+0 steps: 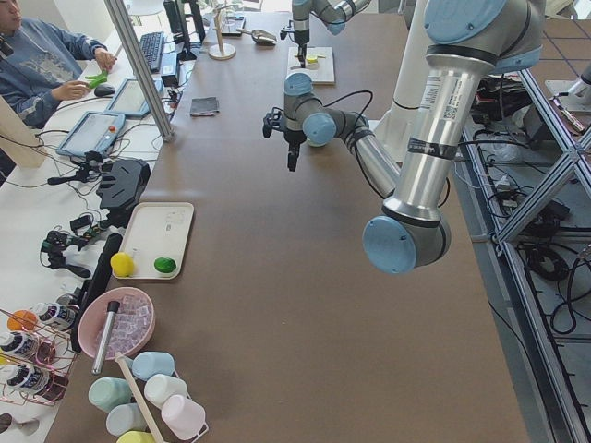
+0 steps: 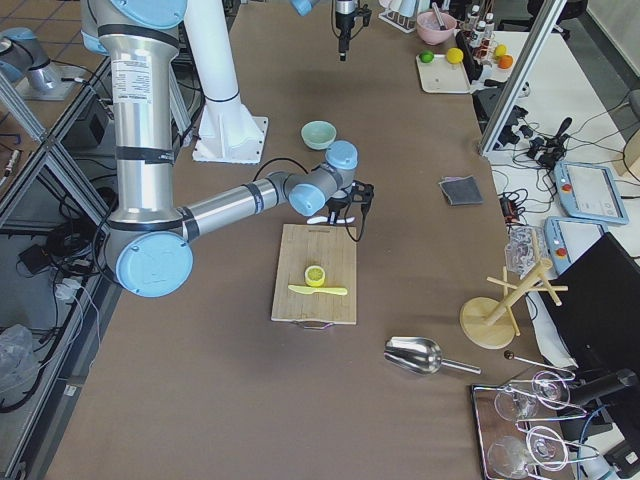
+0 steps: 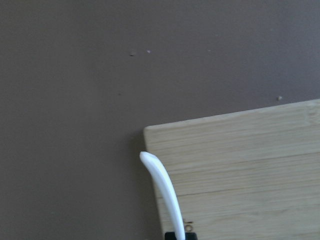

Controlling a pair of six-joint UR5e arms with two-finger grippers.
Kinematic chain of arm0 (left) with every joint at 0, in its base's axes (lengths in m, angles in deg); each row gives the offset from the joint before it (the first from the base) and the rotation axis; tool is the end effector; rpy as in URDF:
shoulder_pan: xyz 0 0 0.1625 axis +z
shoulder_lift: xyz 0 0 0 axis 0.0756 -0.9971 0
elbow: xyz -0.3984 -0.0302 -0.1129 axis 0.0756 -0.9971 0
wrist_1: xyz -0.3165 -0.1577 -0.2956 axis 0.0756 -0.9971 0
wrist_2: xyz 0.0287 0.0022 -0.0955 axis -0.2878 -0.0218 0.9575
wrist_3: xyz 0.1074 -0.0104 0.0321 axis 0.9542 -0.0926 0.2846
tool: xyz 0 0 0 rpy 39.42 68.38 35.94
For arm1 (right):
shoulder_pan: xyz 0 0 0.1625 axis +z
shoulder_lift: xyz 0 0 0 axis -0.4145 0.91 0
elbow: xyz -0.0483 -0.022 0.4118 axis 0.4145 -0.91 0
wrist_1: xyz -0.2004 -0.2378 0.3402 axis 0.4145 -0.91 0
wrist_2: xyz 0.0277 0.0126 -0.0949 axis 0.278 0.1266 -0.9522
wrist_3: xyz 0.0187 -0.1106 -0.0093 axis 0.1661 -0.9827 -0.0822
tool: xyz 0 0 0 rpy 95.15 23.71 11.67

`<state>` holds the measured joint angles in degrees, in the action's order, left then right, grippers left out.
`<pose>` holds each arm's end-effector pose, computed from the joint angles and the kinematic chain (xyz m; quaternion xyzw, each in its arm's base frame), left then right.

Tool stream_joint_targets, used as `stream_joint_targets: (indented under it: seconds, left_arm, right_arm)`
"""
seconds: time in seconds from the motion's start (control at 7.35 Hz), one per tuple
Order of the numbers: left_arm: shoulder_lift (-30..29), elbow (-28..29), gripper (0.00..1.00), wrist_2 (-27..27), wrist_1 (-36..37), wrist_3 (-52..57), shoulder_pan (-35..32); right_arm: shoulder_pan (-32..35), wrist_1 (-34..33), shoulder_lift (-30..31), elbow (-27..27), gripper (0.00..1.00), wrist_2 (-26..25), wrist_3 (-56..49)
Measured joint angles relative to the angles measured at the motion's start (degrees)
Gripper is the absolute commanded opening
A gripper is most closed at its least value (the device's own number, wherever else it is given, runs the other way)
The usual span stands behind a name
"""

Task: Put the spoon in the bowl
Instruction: 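Lift the white spoon with the right gripper while the left arm withdraws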

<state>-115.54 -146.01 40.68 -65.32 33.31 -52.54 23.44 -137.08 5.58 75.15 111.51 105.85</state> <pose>0.3102 -0.4594 0.3006 0.0648 0.4107 0.0637 0.9072 -0.3292 -0.4623 0.4370 -0.0459 -0.4401 0.0686 0.8941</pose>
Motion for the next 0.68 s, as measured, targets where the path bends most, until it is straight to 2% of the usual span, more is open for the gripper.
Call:
stream_joint_targets:
  seconds: [0.27,0.54,0.68]
  left_arm:
    - [7.4,0.9,0.99,4.2,-0.1,18.1,-9.8]
    - [10.3,5.6,0.99,7.7,-0.2,32.9,-18.6]
    - [11.0,7.5,0.99,8.8,-0.3,36.2,-21.2]
  right_arm:
    - [-4.9,-0.8,-7.2,0.9,0.00,-2.6,10.0]
    - [-12.5,-5.0,-17.1,1.0,0.00,-9.4,20.3]
    - [-16.6,-9.1,-22.7,0.7,0.00,-13.3,23.9]
